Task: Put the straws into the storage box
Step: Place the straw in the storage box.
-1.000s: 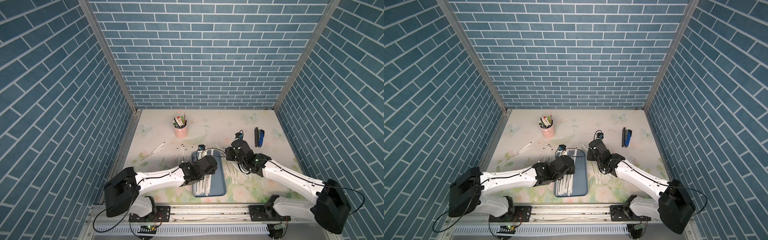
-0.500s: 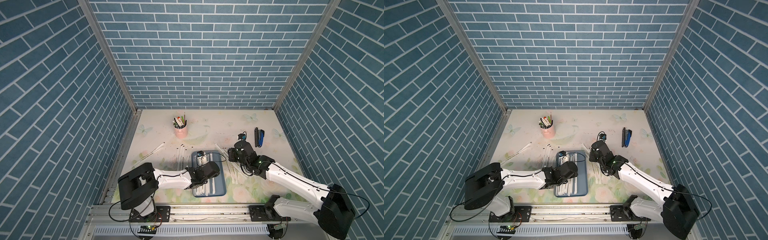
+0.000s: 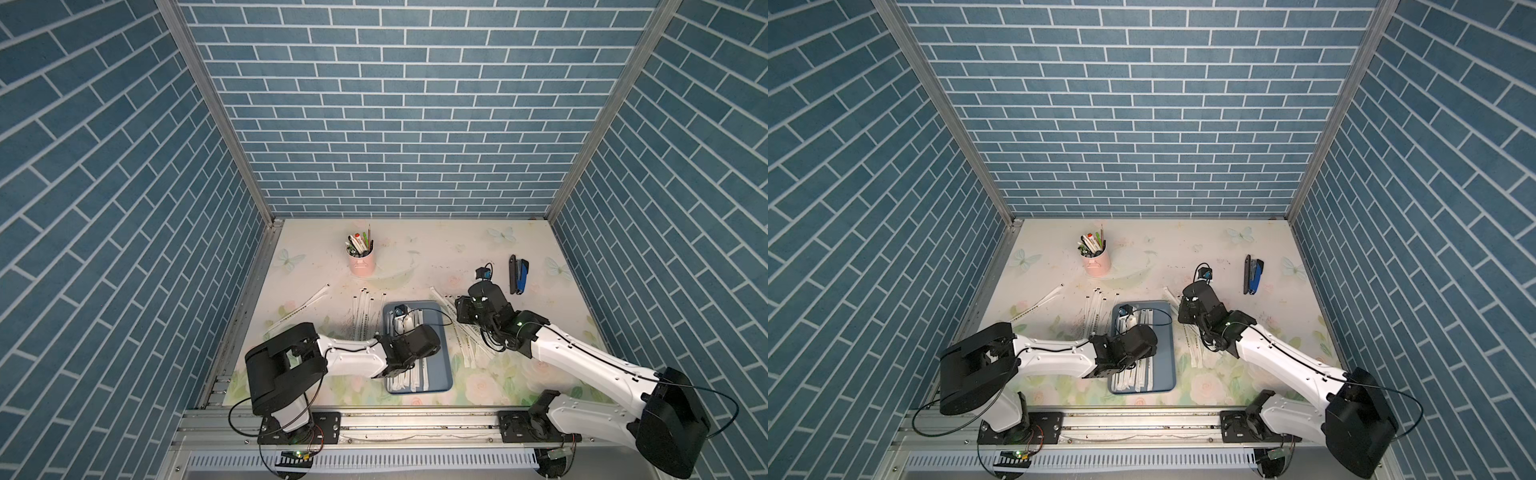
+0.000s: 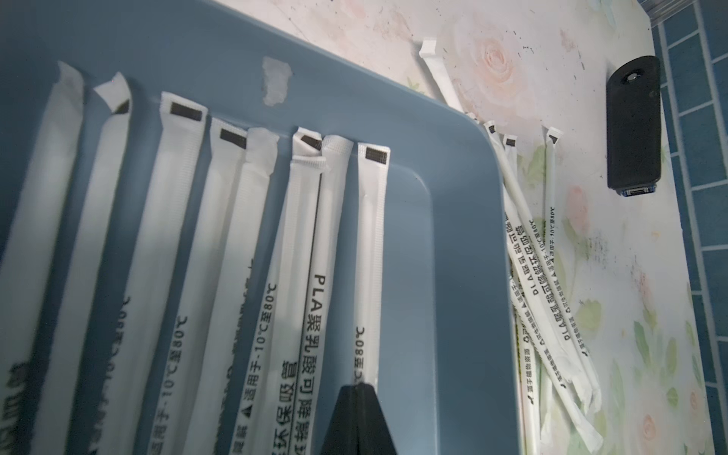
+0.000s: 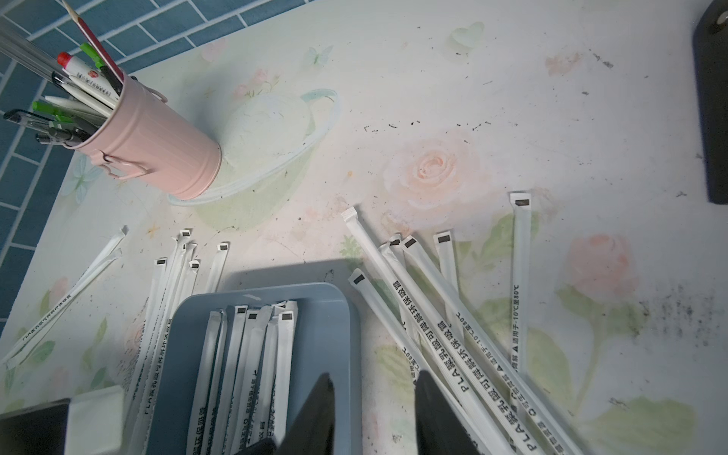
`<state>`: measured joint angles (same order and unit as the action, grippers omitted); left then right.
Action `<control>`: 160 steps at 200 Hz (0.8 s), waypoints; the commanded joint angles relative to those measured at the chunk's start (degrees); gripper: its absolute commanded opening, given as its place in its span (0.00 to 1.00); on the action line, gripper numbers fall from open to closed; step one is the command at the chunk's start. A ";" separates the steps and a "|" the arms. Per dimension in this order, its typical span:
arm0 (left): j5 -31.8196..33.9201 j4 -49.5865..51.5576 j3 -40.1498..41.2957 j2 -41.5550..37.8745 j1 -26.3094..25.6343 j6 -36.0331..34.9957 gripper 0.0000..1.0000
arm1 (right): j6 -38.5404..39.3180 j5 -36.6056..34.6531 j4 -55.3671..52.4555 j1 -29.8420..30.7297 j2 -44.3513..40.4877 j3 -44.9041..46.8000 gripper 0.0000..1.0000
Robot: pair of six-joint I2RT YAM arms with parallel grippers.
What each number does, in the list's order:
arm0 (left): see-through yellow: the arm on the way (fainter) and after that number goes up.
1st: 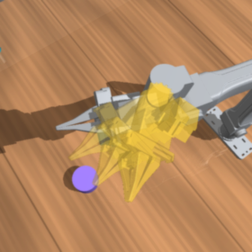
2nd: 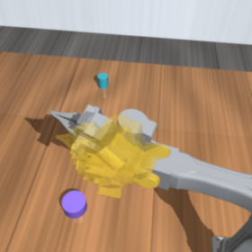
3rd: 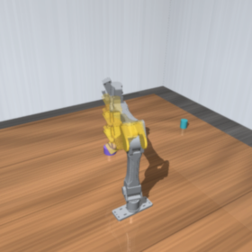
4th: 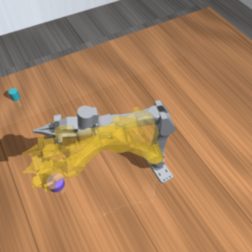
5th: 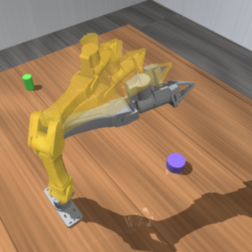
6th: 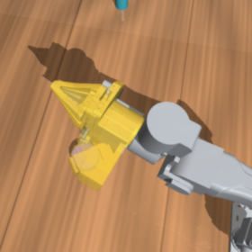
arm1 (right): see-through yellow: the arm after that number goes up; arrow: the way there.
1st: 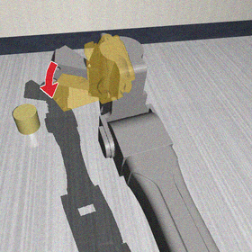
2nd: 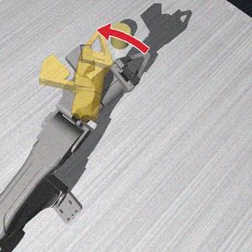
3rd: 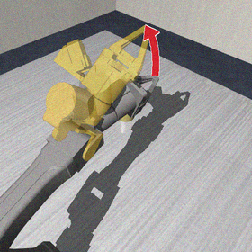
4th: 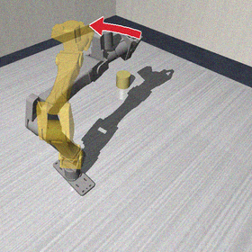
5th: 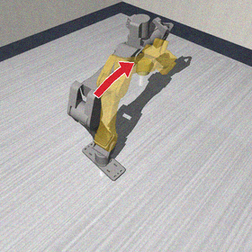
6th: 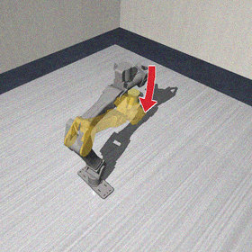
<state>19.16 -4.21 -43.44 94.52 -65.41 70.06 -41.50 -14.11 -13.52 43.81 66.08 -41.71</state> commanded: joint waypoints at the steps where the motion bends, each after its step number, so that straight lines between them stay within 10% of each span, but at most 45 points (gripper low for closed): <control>1: -0.25 0.14 0.97 1.00 0.50 -0.04 0.01 | 1.68 0.12 0.03 -0.31 0.47 0.45 0.35; 160: 0.04 1.49 -0.37 0.95 1.42 -1.68 0.17 | 2.50 0.66 0.16 -0.30 1.53 0.19 0.35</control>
<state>18.00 -4.16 -43.16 96.38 -64.40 69.58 -41.47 -13.63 -13.32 43.79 66.83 -41.71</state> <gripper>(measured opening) 0.152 0.355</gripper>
